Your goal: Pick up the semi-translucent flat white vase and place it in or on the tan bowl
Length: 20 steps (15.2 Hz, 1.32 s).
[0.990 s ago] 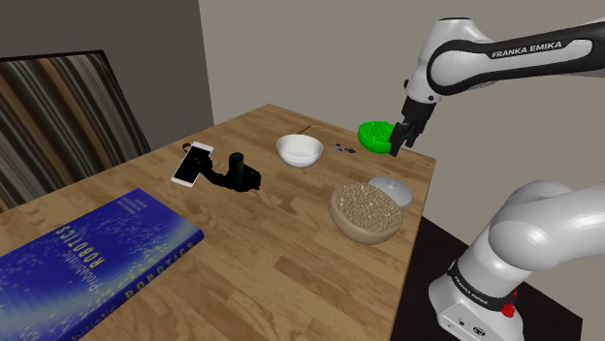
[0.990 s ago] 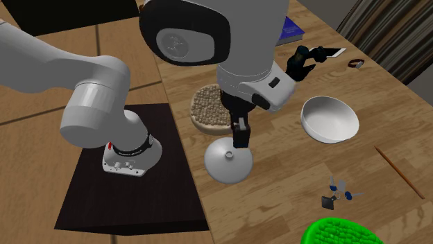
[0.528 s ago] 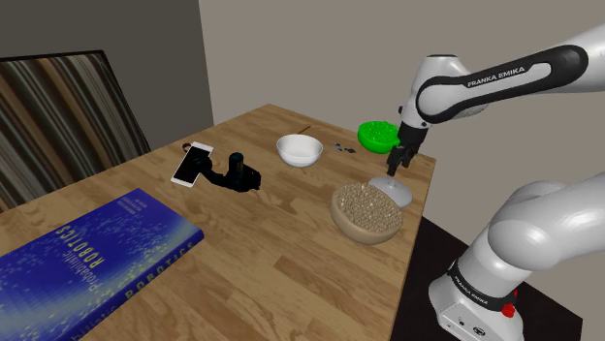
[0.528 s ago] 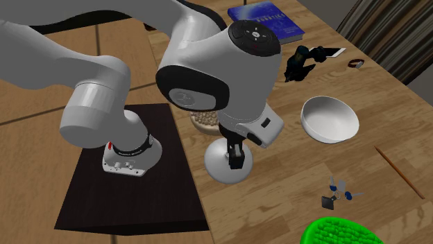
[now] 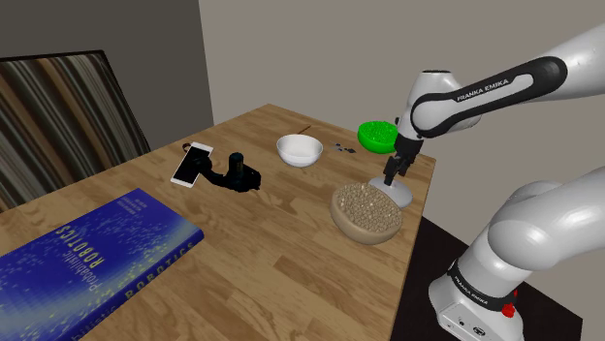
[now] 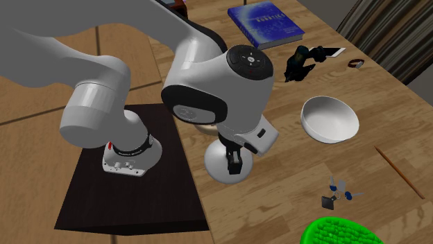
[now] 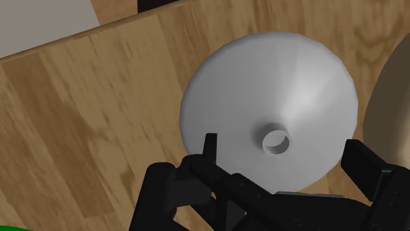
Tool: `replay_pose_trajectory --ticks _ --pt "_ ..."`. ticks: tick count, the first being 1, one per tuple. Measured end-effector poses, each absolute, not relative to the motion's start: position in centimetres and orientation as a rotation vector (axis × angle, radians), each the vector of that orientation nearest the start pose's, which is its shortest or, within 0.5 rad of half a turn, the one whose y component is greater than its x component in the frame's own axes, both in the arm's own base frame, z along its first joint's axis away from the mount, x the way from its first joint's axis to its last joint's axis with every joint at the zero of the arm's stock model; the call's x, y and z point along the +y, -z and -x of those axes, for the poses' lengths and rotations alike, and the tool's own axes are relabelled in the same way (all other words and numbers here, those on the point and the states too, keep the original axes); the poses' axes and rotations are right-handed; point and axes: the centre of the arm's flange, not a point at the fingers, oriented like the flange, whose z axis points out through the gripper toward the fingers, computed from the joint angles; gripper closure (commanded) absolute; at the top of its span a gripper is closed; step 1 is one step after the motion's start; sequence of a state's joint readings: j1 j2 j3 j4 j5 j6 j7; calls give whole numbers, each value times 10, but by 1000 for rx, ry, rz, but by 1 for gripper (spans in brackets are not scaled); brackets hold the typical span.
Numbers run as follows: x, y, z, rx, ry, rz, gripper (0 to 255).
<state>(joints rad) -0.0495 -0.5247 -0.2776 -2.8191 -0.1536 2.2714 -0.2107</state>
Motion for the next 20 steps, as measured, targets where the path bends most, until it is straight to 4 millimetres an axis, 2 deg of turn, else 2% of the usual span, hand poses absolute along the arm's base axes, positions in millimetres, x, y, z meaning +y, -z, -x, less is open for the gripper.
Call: replay_pose_trajectory --ticks 5,6,16,20 --pt "-103 -339 -326 -36 -40 3112 0" --pt "-103 -339 -326 -36 -40 3112 255" --pt "-103 -339 -326 -36 -39 3112 255" --pt "-103 -355 -326 -36 -39 3112 255"
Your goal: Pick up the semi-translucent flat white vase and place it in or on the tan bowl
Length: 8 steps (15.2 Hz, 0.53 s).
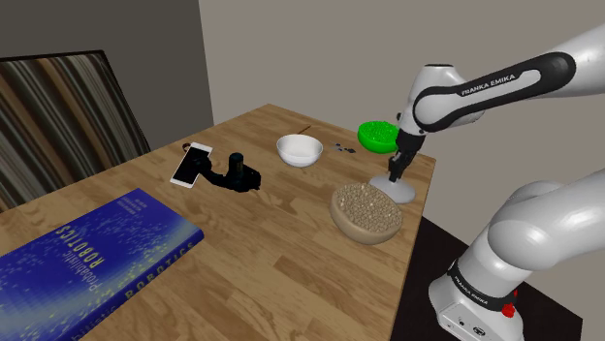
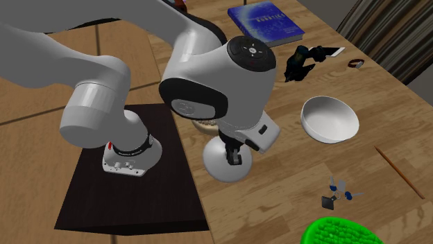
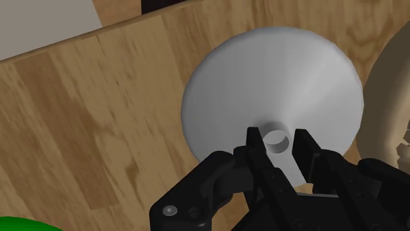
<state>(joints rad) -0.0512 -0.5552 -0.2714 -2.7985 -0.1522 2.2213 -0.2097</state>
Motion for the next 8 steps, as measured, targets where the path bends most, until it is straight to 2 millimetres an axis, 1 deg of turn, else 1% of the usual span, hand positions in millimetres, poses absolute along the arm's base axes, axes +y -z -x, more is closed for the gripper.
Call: replay_pose_trajectory --ticks 8 --pt "-103 -397 -326 -36 -39 3112 255"
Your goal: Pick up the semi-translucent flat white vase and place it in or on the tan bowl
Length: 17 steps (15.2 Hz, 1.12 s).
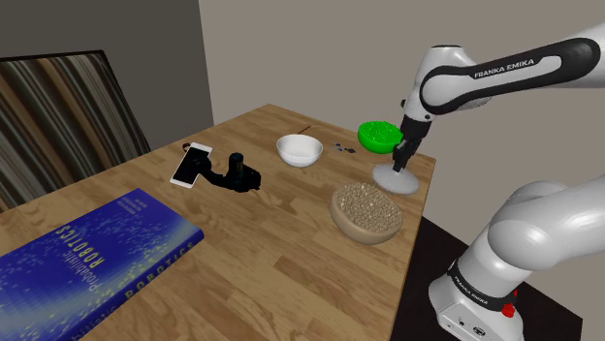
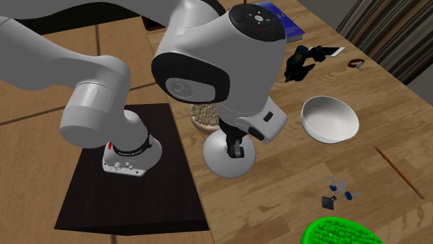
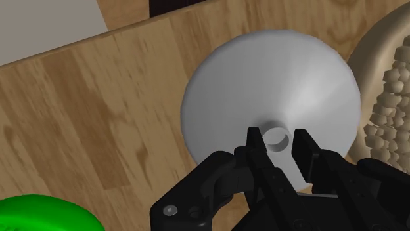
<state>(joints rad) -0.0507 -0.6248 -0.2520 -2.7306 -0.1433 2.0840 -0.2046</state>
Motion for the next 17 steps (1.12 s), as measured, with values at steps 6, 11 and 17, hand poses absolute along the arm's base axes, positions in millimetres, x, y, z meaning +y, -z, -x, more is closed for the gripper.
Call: replay_pose_trajectory --ticks 6,11,17 --pt "-104 -427 -325 -36 -40 3112 255" --pt "-102 -455 -326 -36 -40 3112 255" --pt "-103 -487 -326 -36 -40 3112 255"
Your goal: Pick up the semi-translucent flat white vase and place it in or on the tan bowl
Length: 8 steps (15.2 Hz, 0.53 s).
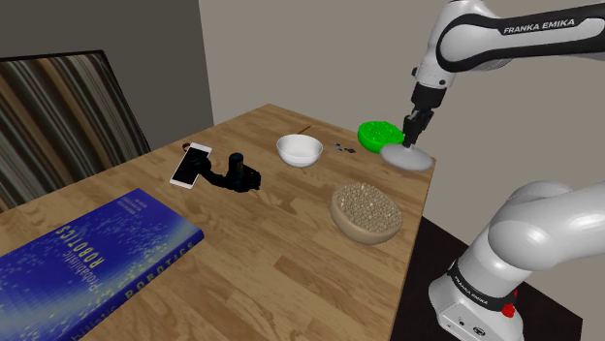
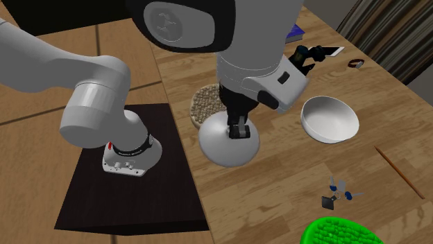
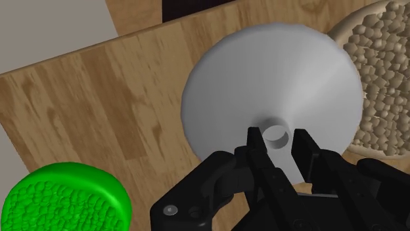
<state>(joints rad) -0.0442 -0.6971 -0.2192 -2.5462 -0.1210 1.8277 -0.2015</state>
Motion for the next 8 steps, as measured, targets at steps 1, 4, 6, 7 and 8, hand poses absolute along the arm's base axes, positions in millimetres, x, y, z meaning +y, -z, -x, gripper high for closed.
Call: replay_pose_trajectory --ticks 1,4,6,7,8 --pt "-103 -492 -326 -36 -40 3112 255" --pt "-103 -506 -326 -36 -40 3112 255" --pt "-87 -512 -325 -37 -40 3112 255" --pt "-78 -518 -326 -37 -40 3112 255" --pt "-64 -521 -324 -38 -40 3112 255"
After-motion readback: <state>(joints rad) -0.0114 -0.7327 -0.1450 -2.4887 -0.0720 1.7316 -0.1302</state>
